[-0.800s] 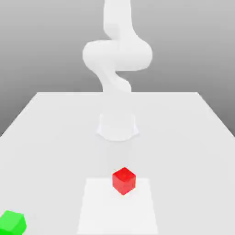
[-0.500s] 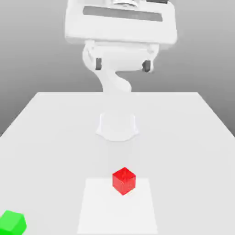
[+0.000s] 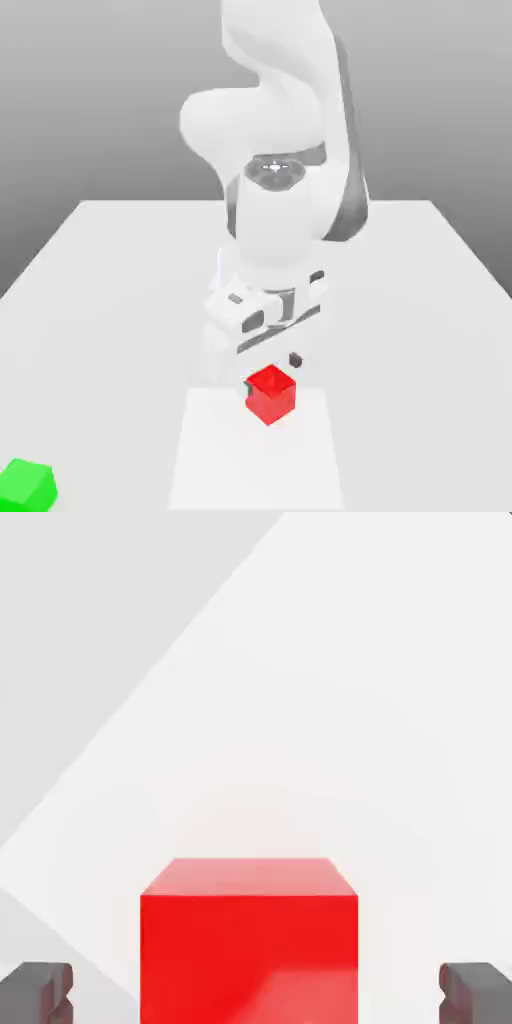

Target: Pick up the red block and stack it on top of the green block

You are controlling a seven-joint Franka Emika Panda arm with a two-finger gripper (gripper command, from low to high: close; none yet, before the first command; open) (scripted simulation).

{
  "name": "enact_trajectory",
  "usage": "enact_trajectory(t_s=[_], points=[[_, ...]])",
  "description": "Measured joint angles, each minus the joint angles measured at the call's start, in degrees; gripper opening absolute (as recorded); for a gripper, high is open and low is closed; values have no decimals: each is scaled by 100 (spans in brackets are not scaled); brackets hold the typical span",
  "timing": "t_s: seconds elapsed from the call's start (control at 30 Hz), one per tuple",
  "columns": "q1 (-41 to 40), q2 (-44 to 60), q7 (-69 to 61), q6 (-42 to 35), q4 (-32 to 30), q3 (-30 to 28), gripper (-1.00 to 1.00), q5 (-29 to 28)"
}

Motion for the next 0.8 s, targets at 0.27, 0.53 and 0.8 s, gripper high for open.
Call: enact_trajectory(t_s=[0.27, 0.53, 0.8], points=[[-69, 106, -17, 85, 14, 72, -100, 21], [-95, -1308, 424, -1195, -123, -130, -100, -516], [-933, -562, 1292, -2025, 1383, -554, -100, -119]])
